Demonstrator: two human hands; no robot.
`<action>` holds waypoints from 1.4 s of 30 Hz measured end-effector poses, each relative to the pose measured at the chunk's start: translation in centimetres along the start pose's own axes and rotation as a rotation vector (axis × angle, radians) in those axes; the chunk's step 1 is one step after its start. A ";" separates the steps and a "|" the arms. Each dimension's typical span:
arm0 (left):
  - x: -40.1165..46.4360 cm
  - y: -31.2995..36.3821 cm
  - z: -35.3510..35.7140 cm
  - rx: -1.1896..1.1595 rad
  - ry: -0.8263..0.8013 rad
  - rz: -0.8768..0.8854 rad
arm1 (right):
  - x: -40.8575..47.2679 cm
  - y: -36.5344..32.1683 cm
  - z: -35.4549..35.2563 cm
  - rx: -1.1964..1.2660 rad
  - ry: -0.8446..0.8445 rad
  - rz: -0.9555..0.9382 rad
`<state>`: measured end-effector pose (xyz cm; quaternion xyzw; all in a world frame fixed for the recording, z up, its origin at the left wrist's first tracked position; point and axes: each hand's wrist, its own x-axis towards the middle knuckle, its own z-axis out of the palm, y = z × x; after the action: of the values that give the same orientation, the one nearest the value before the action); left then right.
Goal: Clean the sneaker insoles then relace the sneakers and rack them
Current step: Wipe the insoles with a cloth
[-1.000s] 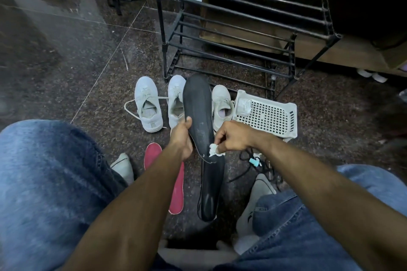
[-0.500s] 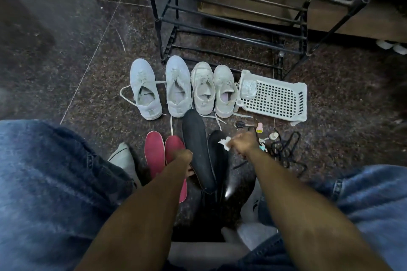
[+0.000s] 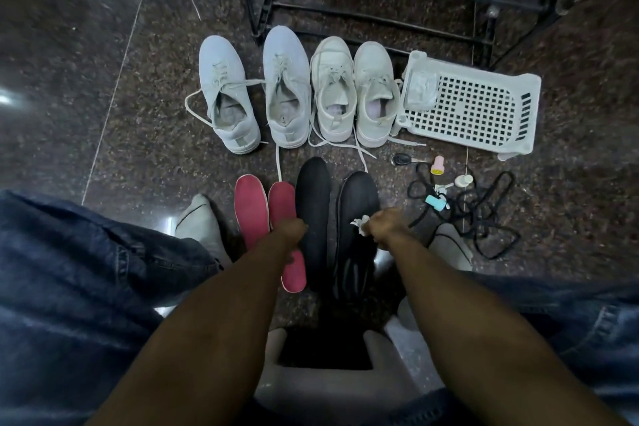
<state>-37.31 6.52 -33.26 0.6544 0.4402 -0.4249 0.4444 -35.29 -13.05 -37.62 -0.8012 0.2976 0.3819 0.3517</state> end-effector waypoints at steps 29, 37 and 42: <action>-13.4 5.9 -0.4 -0.668 -0.870 0.442 | -13.5 -11.2 -13.2 0.611 -0.062 -0.333; -15.4 7.9 -1.1 -0.868 -0.849 0.586 | -19.5 -13.5 -14.0 -0.233 0.347 -0.999; -16.4 8.6 -1.2 -0.984 -0.830 0.643 | -22.6 -13.2 -11.3 -0.588 0.425 -1.075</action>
<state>-33.06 2.59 -15.68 0.2601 0.1608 -0.2392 0.9216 -32.87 -9.69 -9.41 -0.9595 -0.1987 0.0513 0.1932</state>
